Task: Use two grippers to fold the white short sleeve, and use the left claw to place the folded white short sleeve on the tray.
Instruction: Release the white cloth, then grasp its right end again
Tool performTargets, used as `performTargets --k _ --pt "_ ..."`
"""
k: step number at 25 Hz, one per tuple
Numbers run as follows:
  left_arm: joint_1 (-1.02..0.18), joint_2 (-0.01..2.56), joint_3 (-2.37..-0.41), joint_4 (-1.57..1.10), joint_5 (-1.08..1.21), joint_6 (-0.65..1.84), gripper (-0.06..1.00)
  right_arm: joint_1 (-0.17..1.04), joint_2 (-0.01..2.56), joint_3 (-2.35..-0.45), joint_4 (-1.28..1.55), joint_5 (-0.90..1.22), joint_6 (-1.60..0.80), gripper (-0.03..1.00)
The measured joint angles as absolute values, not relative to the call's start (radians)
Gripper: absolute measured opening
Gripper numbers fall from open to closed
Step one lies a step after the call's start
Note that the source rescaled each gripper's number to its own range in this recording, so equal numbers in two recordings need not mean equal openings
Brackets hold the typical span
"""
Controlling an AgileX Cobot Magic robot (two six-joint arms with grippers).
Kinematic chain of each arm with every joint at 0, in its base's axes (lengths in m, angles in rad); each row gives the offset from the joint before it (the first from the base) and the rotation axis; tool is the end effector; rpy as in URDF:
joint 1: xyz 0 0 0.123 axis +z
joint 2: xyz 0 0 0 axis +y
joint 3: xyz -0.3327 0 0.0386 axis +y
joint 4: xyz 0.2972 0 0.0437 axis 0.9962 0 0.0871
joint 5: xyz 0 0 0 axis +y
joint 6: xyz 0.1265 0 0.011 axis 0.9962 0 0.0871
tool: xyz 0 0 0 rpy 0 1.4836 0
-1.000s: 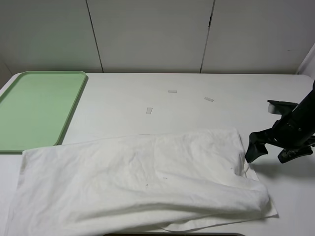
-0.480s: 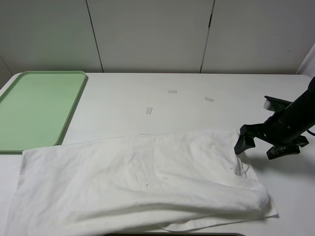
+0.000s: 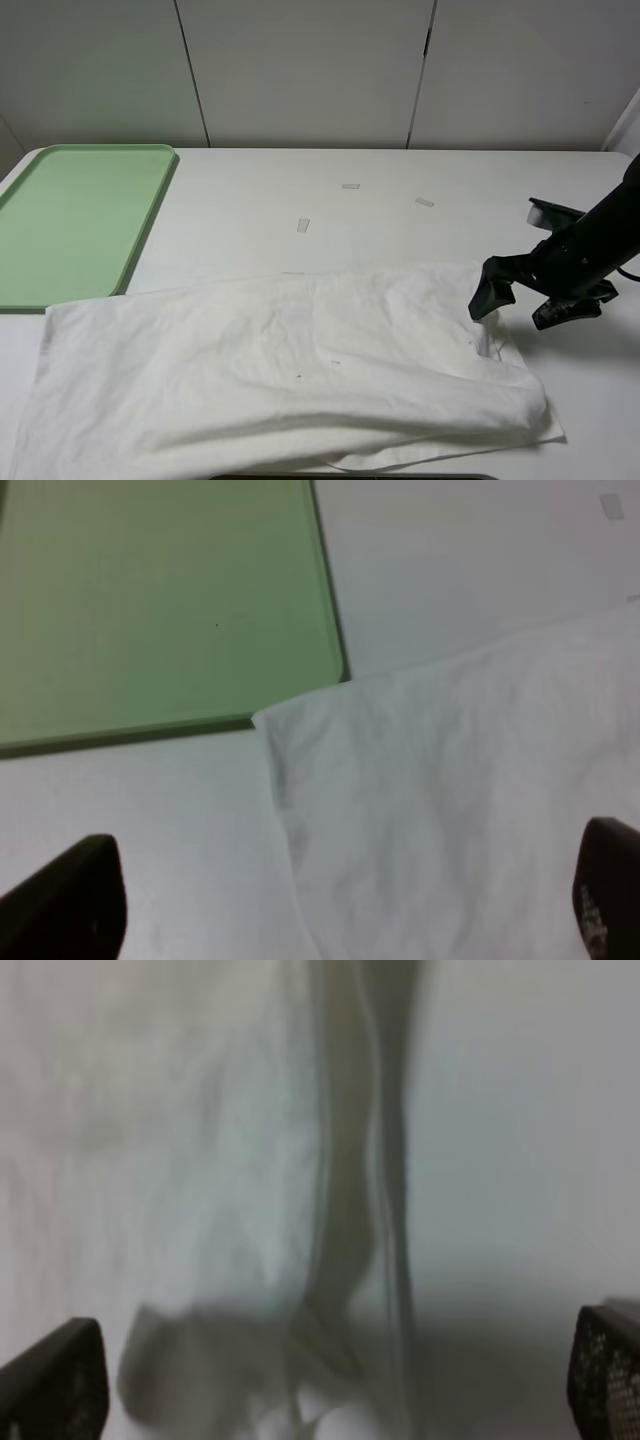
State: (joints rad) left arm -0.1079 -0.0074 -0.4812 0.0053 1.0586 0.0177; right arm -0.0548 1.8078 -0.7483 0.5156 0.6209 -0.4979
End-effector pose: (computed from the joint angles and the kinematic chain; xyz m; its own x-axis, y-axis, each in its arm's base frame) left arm 0.0213 -0.0017 0.2782 -0.4594 0.0702 -0.8855 0.1130 0.9934 0.0201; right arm 0.3057 0.0197 0.0780 -0.9981 -0.0085 -0.0606 -0.0254 0.9587 0.2832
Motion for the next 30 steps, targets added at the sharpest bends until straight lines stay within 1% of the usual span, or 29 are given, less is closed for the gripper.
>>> performTargets --k 5,15,23,28,29,30 --pt "-0.108 -0.007 -0.481 0.005 1.059 0.018 0.88 -0.028 1.808 -0.748 0.519 0.641 -0.512 1.0" --pt "-0.108 -0.007 -0.481 0.005 1.059 0.018 0.88 0.038 1.809 -0.748 0.54 0.573 -0.504 1.0" --pt "-0.108 -0.007 -0.481 0.005 1.059 0.018 0.88 0.068 1.845 -0.752 0.548 0.567 -0.502 1.0" --pt "-0.108 -0.007 -0.481 0.005 1.058 0.018 0.88 0.116 1.846 -0.752 0.574 0.58 -0.502 1.0" --pt "-0.108 -0.007 -0.481 0.005 1.058 0.018 0.88 0.119 1.847 -0.752 0.576 0.584 -0.502 0.99" --pt "-0.108 -0.007 -0.481 0.005 1.058 0.018 0.88 0.119 1.848 -0.752 0.577 0.59 -0.502 0.94"
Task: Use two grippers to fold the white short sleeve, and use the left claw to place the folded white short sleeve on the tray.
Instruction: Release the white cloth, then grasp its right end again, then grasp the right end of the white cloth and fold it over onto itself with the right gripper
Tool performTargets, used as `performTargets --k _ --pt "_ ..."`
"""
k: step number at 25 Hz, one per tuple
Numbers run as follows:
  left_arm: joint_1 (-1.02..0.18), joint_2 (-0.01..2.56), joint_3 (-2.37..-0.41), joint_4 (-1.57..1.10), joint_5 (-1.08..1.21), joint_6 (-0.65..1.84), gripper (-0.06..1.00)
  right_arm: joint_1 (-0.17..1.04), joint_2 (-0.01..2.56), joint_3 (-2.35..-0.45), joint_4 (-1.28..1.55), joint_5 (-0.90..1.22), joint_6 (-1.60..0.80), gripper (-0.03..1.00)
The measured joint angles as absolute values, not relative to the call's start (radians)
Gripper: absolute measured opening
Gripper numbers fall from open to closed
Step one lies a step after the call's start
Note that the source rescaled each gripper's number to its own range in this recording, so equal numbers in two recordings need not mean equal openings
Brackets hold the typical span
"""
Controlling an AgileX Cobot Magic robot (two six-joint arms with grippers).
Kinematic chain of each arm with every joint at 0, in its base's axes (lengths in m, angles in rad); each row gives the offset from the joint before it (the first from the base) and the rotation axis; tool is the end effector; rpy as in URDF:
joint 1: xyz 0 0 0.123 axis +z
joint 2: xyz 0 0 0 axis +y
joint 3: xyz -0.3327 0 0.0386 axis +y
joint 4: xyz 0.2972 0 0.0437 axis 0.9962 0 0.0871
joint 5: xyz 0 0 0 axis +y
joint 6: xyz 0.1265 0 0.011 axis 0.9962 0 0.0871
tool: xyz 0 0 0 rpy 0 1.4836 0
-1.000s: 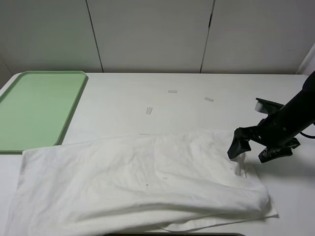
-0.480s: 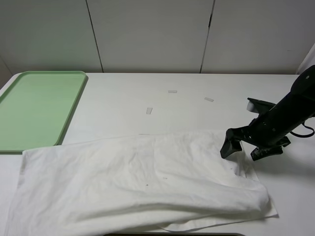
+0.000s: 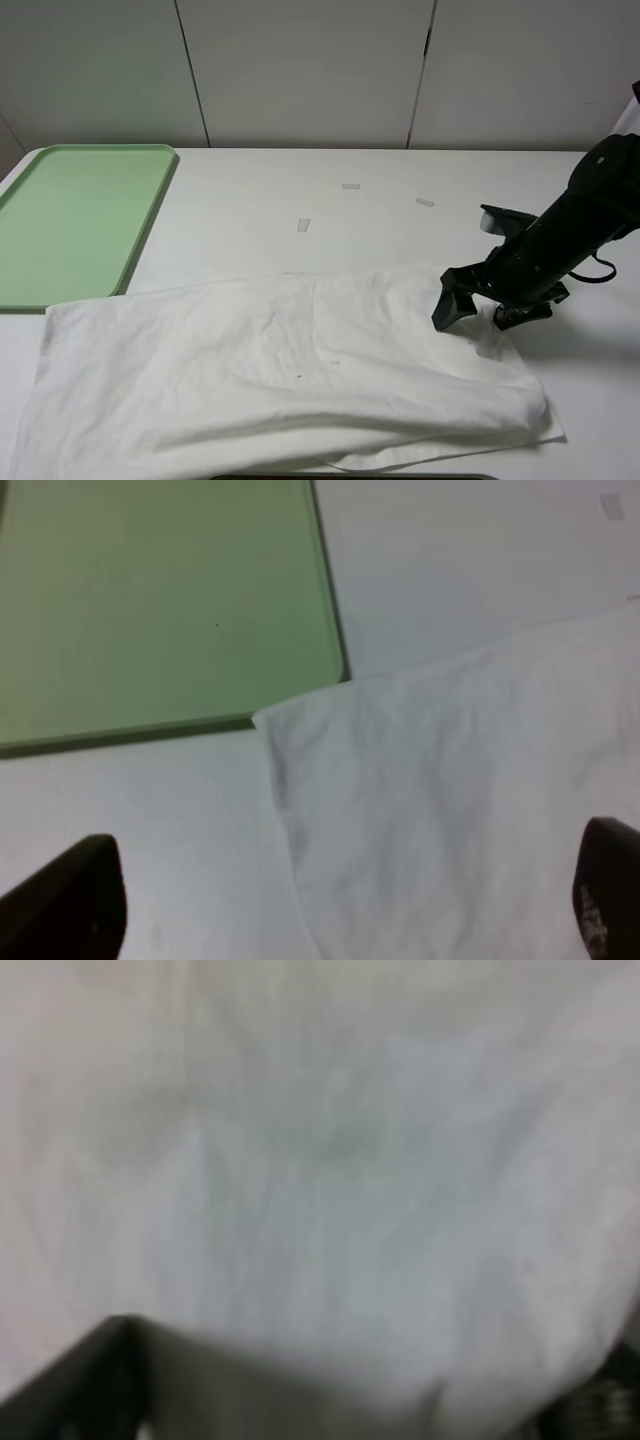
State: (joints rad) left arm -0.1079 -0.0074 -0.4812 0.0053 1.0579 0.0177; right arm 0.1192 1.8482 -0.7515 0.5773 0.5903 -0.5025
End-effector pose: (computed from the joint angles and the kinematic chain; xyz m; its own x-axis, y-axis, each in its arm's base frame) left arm 0.0214 -0.0017 0.2783 -0.4587 0.0701 -0.8858 0.1130 0.9934 0.0201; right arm 0.3020 0.0750 0.0671 -0.9908 -0.1249 -0.0517 -0.1348 0.9434 0.3031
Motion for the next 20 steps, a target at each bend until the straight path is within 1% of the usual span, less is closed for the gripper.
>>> performTargets --k 1,3,4,6,7,12,16,20 --pt "-0.108 -0.007 -0.481 0.005 1.058 0.018 0.88 0.119 1.848 -0.752 0.577 0.59 -0.502 0.94" --pt "-0.108 -0.007 -0.481 0.005 1.058 0.018 0.88 0.119 1.856 -0.752 0.573 0.595 -0.502 0.73" --pt "-0.108 -0.007 -0.481 0.005 1.058 0.018 0.88 0.119 1.862 -0.748 0.562 0.595 -0.502 0.43" --pt "-0.108 -0.007 -0.481 0.005 1.058 0.018 0.88 0.119 1.863 -0.749 0.539 0.592 -0.502 0.15" --pt "-0.108 -0.007 -0.481 0.005 1.058 0.018 0.88 0.12 1.863 -0.749 0.524 0.589 -0.501 0.08" --pt "-0.108 -0.007 -0.481 0.005 1.058 0.018 0.88 0.122 1.863 -0.749 0.422 0.58 -0.446 0.07" --pt "-0.108 -0.007 -0.481 0.005 1.058 0.018 0.88 0.122 1.86 -0.763 0.3 0.577 -0.308 0.07" --pt "-0.108 -0.007 -0.481 0.005 1.058 0.018 0.88 0.122 1.86 -0.816 0.147 0.605 -0.152 0.07"
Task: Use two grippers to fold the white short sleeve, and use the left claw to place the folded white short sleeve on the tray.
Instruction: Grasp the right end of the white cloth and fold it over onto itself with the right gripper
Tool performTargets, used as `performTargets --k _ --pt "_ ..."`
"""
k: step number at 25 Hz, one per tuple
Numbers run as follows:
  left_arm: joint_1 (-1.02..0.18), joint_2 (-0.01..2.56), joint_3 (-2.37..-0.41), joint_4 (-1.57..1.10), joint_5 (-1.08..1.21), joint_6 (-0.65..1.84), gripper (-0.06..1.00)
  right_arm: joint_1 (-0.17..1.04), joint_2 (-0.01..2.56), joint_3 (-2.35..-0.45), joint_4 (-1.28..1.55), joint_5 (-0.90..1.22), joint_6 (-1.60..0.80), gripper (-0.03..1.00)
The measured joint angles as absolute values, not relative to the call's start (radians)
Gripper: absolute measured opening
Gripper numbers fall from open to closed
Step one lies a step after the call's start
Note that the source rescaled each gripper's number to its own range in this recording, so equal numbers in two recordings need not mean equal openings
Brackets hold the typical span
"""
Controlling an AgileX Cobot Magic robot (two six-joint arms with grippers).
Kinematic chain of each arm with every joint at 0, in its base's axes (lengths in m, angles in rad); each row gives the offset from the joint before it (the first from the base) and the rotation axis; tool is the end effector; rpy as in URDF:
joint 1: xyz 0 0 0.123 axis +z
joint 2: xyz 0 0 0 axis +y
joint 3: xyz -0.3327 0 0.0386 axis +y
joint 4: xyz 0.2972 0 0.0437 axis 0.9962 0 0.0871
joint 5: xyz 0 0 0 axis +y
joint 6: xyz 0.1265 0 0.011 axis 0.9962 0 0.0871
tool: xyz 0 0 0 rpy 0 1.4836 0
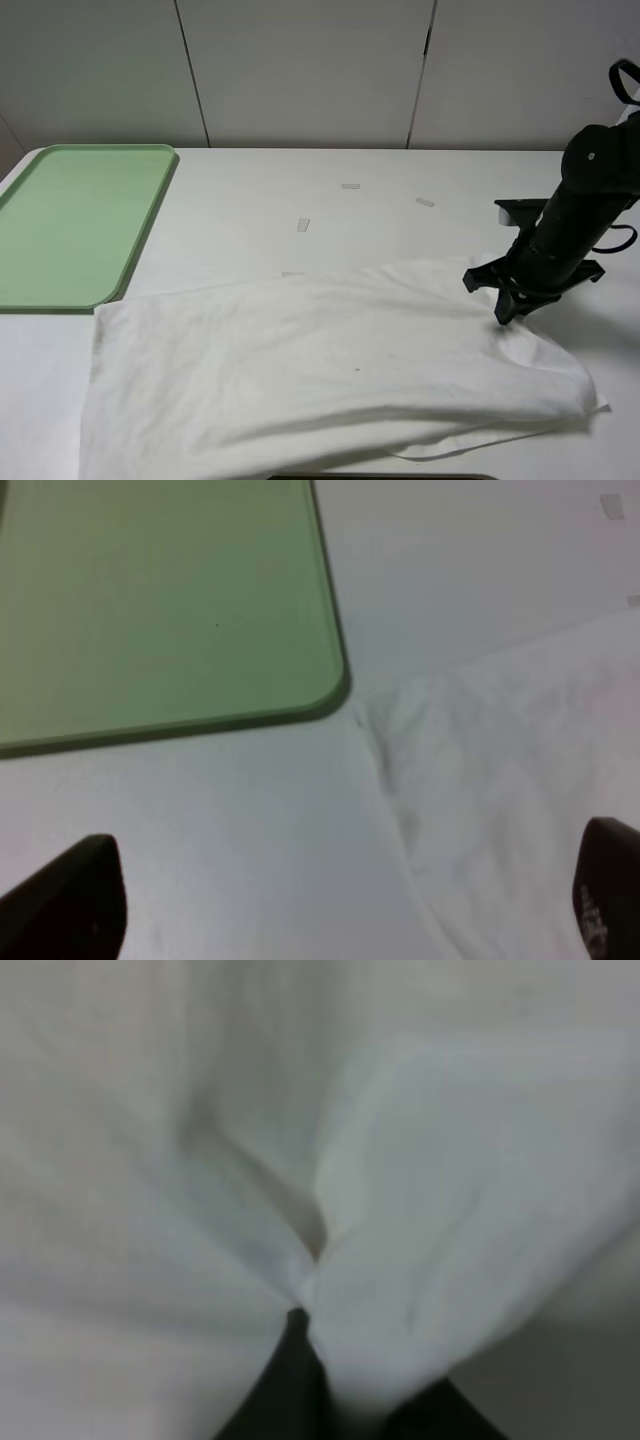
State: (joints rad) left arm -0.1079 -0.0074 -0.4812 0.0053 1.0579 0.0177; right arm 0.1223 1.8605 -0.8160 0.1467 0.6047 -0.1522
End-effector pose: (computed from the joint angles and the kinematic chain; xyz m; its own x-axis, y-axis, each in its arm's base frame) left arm 0.0214 -0.0017 0.2783 -0.4587 0.0701 -0.8858 0.1130 0.9934 0.0201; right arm 0.3171 0.0496 0.0693 -0.9881 -0.1528 -0.0164 -0.1536 0.9847 0.0826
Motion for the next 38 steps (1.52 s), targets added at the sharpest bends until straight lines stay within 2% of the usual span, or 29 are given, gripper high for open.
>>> performTargets --k 5,10,18,22,25,38 --pt "-0.108 -0.007 -0.481 0.005 1.058 0.018 0.88 0.13 1.855 -0.897 0.01 0.716 0.014 0.07" --pt "-0.108 -0.007 -0.481 0.005 1.058 0.018 0.88 0.156 1.781 -0.94 -0.008 0.787 0.049 0.07" --pt "-0.108 -0.007 -0.481 0.005 1.057 0.018 0.88 0.276 1.686 -0.952 0.0 0.855 0.117 0.07" --pt "-0.108 -0.007 -0.481 0.005 1.057 0.018 0.88 0.404 1.686 -0.952 0.068 0.858 0.15 0.07" --pt "-0.108 -0.007 -0.481 0.005 1.057 0.018 0.88 0.455 1.686 -0.952 0.123 0.849 0.168 0.07" --pt "-0.108 -0.007 -0.481 0.005 1.057 0.018 0.88 0.536 1.694 -0.952 0.253 0.77 0.278 0.07"
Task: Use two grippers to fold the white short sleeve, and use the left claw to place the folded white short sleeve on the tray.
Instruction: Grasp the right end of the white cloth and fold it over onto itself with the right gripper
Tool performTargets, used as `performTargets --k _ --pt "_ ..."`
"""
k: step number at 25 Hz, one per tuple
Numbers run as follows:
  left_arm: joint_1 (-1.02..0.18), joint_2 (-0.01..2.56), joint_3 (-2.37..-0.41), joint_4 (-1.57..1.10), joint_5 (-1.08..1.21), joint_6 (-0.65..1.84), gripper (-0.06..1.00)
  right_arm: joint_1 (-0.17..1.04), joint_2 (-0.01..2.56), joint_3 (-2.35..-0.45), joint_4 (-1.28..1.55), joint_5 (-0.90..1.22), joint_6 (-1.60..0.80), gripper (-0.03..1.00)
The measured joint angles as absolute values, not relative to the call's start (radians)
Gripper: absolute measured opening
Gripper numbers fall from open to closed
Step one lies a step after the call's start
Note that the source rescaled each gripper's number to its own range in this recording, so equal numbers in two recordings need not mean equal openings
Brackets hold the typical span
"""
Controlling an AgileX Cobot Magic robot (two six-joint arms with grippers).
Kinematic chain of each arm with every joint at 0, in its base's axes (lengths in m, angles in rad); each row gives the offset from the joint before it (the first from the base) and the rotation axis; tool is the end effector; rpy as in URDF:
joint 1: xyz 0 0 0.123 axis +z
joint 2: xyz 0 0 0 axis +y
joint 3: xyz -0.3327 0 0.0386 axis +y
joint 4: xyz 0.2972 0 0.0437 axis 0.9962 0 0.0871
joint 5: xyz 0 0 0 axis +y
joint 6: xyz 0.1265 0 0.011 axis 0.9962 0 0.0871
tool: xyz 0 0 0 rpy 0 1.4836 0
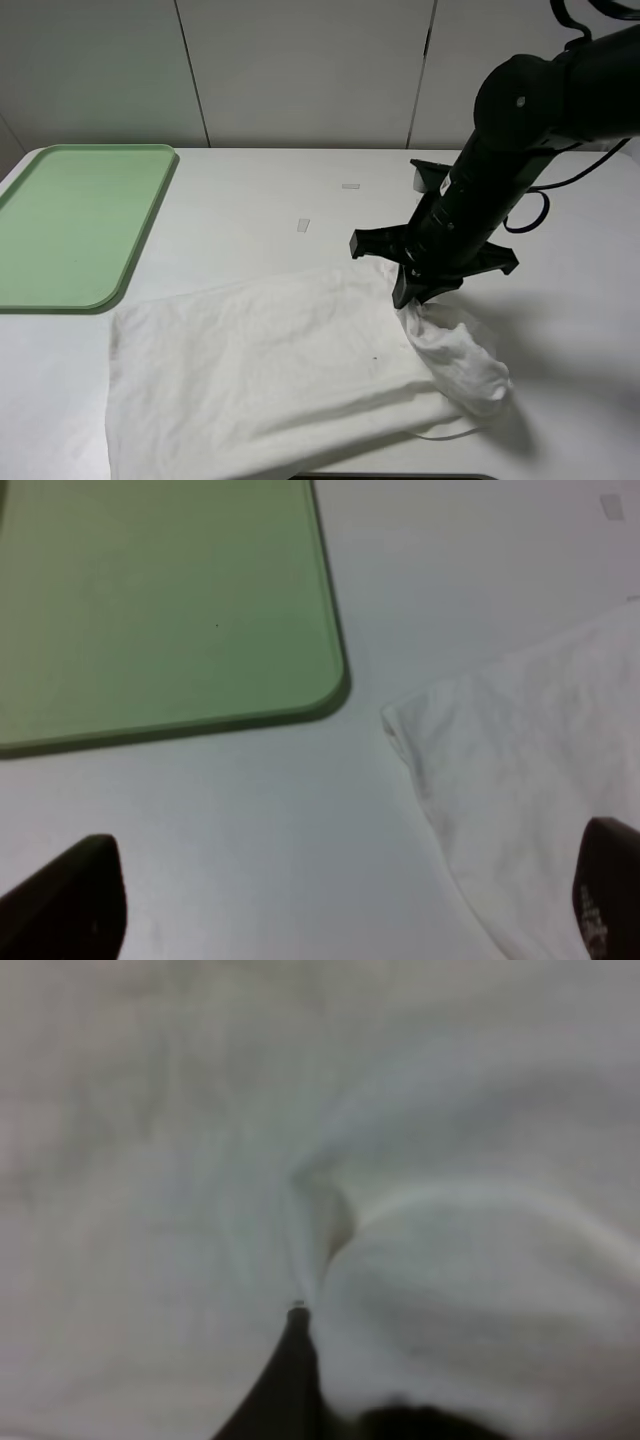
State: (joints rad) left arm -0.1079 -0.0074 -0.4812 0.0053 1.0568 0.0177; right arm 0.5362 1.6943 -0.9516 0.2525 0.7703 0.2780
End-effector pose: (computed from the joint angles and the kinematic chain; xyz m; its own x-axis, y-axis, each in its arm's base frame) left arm 0.0214 -0.0017 0.2784 -0.4578 0.0700 -0.8863 0.1129 0.9934 0.0201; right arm 0.2877 0.1967 0.1562 -0.9944 -0.0813 -0.0672 -0.0945 0.9697 0.2251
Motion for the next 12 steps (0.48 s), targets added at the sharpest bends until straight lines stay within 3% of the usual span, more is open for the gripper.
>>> performTargets --k 12 --pt "-0.108 -0.007 -0.481 0.01 1.057 0.018 0.88 0.629 1.717 -0.952 0.357 0.648 0.278 0.07"
